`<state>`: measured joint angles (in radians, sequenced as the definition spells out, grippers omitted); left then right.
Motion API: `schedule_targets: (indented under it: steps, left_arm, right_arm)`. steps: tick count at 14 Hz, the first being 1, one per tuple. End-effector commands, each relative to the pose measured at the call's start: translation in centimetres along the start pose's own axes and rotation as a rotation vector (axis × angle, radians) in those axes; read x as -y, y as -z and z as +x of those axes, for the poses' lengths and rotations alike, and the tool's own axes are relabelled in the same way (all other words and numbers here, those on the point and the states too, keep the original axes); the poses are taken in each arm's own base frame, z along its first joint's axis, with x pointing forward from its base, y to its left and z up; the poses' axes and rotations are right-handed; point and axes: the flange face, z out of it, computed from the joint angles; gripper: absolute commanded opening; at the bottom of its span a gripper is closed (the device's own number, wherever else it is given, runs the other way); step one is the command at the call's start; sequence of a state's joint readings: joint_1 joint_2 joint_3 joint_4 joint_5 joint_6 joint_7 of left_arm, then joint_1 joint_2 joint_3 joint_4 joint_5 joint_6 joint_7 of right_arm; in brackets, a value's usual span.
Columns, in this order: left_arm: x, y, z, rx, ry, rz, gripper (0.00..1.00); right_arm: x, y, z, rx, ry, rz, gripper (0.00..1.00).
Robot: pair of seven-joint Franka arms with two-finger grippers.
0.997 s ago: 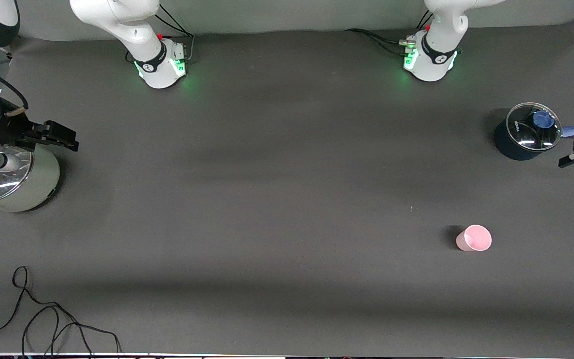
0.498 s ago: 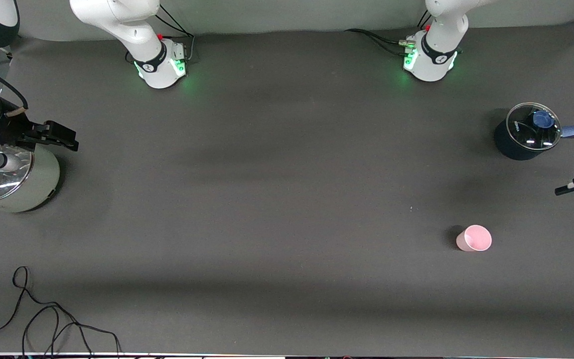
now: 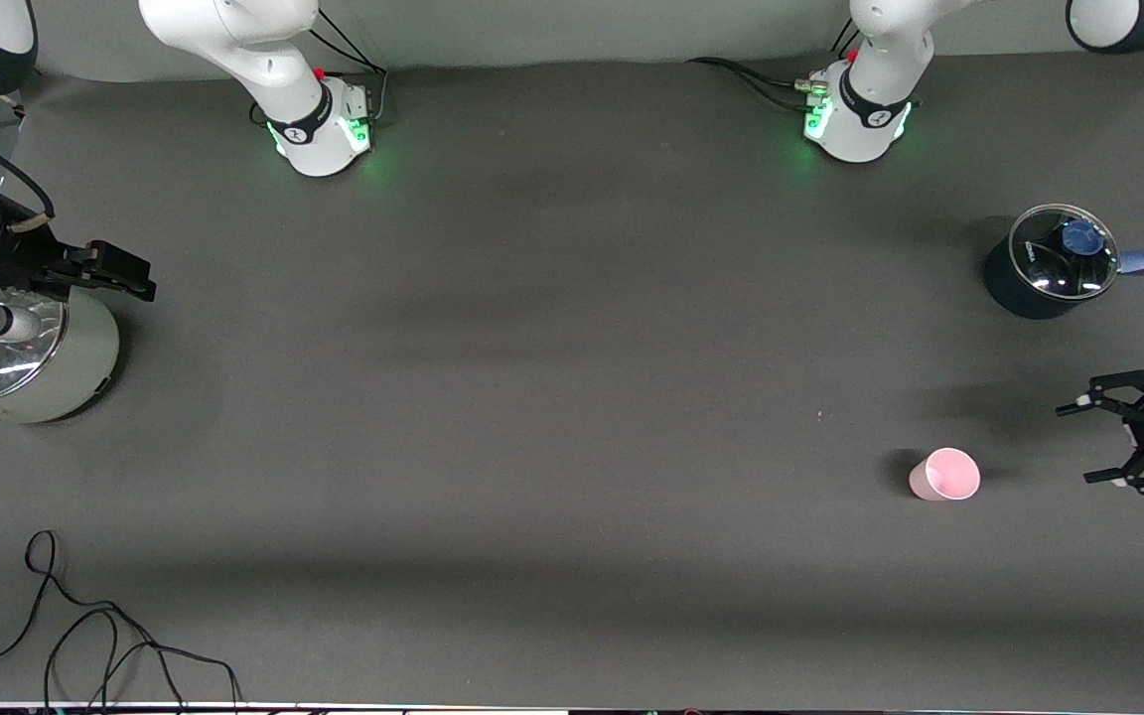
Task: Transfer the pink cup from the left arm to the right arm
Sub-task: 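Move the left gripper down toward the pink cup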
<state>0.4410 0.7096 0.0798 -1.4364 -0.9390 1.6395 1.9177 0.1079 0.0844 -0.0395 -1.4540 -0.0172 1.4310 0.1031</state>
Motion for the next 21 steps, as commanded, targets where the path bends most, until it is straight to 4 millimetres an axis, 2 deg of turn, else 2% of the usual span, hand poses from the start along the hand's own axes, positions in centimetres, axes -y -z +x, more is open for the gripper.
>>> schedule_targets:
  steps: [1,2,5,7,8,16,21]
  left_arm:
    - [0.0,-1.3,-3.6,-0.088,-0.099,-0.012,1.0]
    - [0.2,-1.7,-5.4,-0.118,-0.119,-0.003,1.0]
    - [0.9,-5.2,-9.5,-0.219,-0.177,0.011,1.0]
    - [0.9,-7.3,-11.5,-0.304,-0.215,0.01,1.0]
    - [0.9,-7.5,-12.7,-0.337,-0.218,0.025,1.0]
    - [1.1,-11.9,-16.5,-0.432,-0.287,0.08,1.0]
    - [1.2,-12.3,-17.3,-0.446,-0.276,0.098,1.0]
  right_arm:
    - [-0.2,0.2,-0.1,0.006,0.008,0.016,1.0]
    - [-0.2,0.2,-0.1,0.006,0.01,0.019,1.0]
    - [-0.4,0.2,-0.1,0.006,0.007,0.019,1.0]
    - [-0.4,0.2,-0.1,0.006,0.007,0.019,1.0]
    - [-0.4,0.2,-0.1,0.006,0.007,0.019,1.0]
    - [-0.3,0.1,-0.1,0.008,0.008,0.018,1.0]
    - [-0.3,0.1,-0.1,0.009,0.008,0.026,1.0]
